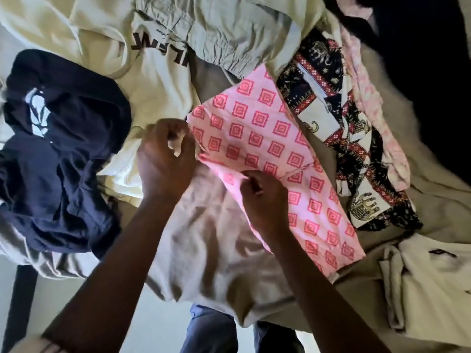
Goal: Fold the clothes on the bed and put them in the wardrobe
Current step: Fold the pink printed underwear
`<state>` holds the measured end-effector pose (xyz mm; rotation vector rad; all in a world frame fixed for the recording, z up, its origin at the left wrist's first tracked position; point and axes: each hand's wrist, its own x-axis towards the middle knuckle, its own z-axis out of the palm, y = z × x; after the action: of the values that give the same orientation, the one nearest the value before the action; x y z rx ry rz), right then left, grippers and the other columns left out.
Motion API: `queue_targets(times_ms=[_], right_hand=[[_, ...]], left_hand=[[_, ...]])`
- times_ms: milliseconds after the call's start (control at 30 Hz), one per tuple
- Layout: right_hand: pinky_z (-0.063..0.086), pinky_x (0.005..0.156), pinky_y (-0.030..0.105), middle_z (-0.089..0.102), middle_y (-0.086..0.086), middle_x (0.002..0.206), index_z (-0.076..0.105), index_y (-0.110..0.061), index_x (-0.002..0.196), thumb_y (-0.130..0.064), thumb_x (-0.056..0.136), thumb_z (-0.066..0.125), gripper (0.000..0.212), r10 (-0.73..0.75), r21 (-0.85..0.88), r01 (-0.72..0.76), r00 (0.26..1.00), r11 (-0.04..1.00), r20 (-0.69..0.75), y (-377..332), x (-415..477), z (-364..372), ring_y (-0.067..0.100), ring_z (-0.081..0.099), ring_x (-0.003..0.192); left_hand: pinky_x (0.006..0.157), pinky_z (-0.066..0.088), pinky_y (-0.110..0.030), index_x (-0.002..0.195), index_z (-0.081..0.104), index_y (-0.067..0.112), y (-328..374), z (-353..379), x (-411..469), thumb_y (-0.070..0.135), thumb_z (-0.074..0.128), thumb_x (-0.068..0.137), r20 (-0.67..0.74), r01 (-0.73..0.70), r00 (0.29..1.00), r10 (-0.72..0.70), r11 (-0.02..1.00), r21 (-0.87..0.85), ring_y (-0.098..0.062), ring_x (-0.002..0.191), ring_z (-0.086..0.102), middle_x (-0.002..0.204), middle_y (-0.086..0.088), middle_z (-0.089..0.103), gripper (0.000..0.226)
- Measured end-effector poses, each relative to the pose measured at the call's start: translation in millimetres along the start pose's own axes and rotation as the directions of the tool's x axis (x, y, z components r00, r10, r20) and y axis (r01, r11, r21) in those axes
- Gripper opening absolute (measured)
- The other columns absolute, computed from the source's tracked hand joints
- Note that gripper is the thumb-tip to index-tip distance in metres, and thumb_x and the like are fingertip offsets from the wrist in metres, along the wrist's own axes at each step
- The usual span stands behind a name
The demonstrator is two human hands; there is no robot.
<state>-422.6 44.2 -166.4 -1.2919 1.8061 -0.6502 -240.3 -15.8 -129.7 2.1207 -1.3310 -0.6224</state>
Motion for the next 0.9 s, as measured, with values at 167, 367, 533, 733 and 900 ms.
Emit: queue_targets(times_ms=[167, 367, 533, 733, 900], right_hand=[[0.056, 0.077, 0.039, 0.072, -0.007, 0.088, 0.070, -0.023, 0.095, -0.028, 0.086, 0.076, 0.012, 0.103, -0.084, -0.107, 0.993, 0.991, -0.056, 26, 13, -16, 0.011, 0.066, 0.081], [0.055, 0.077, 0.037, 0.070, -0.010, 0.086, 0.063, -0.024, 0.093, -0.042, 0.087, 0.076, 0.024, 0.212, -0.101, -0.217, 0.976, 0.971, -0.056, 28, 19, -17, 0.015, 0.067, 0.082], [0.050, 0.072, 0.033, 0.071, -0.010, 0.087, 0.065, -0.025, 0.091, -0.047, 0.088, 0.073, 0.023, 0.245, -0.154, -0.250, 0.968, 0.956, -0.047, 25, 19, -20, 0.014, 0.065, 0.082], [0.042, 0.056, 0.023, 0.070, -0.002, 0.068, 0.065, -0.019, 0.073, -0.031, 0.090, 0.077, 0.023, 0.473, 0.170, -0.483, 0.876, 0.859, 0.093, 33, 18, -35, 0.012, 0.063, 0.060], [0.059, 0.074, 0.036, 0.077, 0.013, 0.092, 0.071, -0.007, 0.103, -0.051, 0.106, 0.044, 0.052, 0.532, 0.751, -0.659, 0.649, 0.036, 0.544, 60, -15, -105, 0.025, 0.073, 0.083]], left_hand=[[0.100, 0.050, -0.049, 0.137, 0.054, 0.020, 10, 30, 51, 0.050, 0.075, 0.081, 0.361, -0.038, 0.928, -0.087, 0.945, 0.325, -0.038, 0.121, 0.058, 0.130, -0.014, 0.062, 0.067], [0.095, 0.051, -0.048, 0.120, 0.068, 0.022, 29, 35, 81, 0.053, 0.079, 0.079, 0.433, -0.186, 0.901, -0.025, 0.880, 0.437, -0.037, 0.115, 0.063, 0.119, -0.012, 0.069, 0.053], [0.083, 0.062, -0.042, 0.105, 0.072, 0.023, 45, 34, 72, 0.019, 0.084, 0.073, 0.550, 0.144, 0.826, -0.126, 0.989, 0.010, -0.026, 0.092, 0.075, 0.105, -0.005, 0.077, 0.034], [0.084, 0.061, -0.031, 0.115, 0.071, 0.019, 78, 26, -5, 0.003, 0.072, 0.067, 0.823, 0.346, 0.564, 0.073, 0.884, -0.315, -0.019, 0.102, 0.076, 0.112, 0.001, 0.079, 0.050], [0.095, 0.058, -0.042, 0.132, 0.061, 0.031, 85, 49, -99, 0.022, 0.068, 0.074, 0.852, -0.021, 0.449, 0.270, 0.956, -0.292, -0.017, 0.110, 0.072, 0.118, 0.007, 0.075, 0.059]])
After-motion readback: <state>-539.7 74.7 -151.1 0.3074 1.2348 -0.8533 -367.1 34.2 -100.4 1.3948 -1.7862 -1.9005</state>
